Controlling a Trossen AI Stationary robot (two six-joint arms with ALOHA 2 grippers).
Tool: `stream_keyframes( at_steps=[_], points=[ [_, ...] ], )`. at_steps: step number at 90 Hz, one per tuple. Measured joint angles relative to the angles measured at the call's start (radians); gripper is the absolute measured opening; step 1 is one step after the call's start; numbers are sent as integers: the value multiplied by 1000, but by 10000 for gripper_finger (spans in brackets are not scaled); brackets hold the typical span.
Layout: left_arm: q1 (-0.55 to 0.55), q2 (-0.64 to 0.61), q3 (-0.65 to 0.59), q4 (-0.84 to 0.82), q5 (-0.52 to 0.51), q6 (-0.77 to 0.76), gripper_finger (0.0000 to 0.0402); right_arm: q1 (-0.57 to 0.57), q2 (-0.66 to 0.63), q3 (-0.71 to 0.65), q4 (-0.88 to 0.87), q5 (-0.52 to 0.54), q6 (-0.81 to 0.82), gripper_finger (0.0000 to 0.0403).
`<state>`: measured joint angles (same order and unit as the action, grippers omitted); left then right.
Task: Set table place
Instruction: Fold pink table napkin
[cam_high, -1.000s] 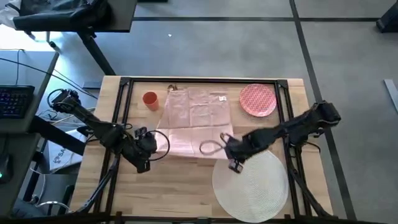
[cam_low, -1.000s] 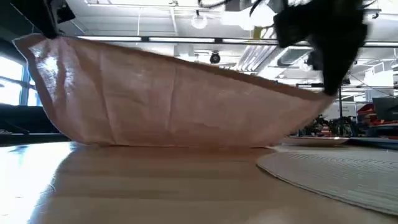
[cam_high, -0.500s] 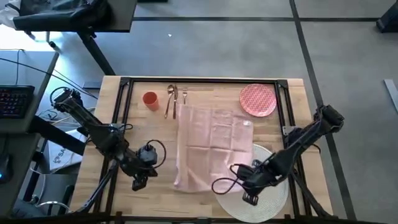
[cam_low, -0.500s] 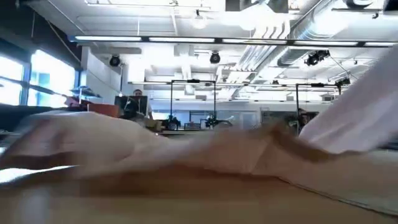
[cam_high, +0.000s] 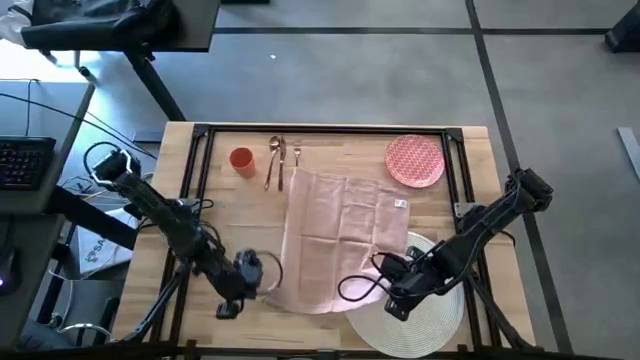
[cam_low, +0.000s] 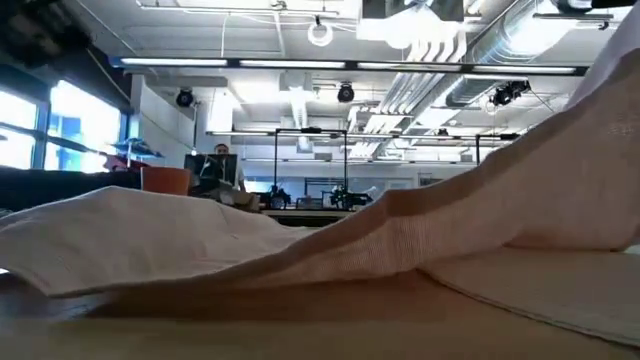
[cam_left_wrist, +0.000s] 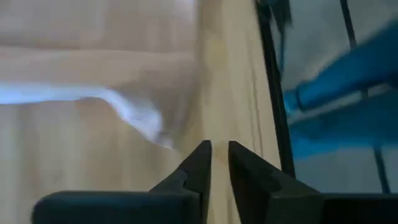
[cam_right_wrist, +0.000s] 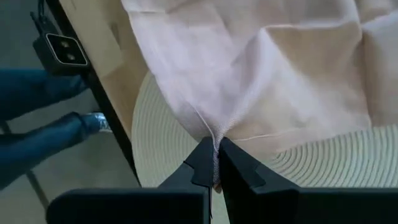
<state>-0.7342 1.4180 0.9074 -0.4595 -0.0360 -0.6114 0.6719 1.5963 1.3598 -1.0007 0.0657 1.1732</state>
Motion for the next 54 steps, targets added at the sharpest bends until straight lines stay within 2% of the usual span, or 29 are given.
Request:
stream_keyframes(
  at_steps=[13, 29, 43, 54],
  points=[
    [-25, 117, -5, 74, -53, 0, 106, 4, 0, 0, 3, -16, 1, 0],
    [-28, 242, -5, 127, -140, -112, 144, 3, 0, 0, 3, -21, 7, 0],
    [-15, 339, -4, 152, -163, -185, 145, 3, -1, 0, 3, -21, 17, 0],
    [-12, 388, 3, 193, -146, -196, 117, 3, -1, 0, 3, -25, 29, 0]
  ],
)
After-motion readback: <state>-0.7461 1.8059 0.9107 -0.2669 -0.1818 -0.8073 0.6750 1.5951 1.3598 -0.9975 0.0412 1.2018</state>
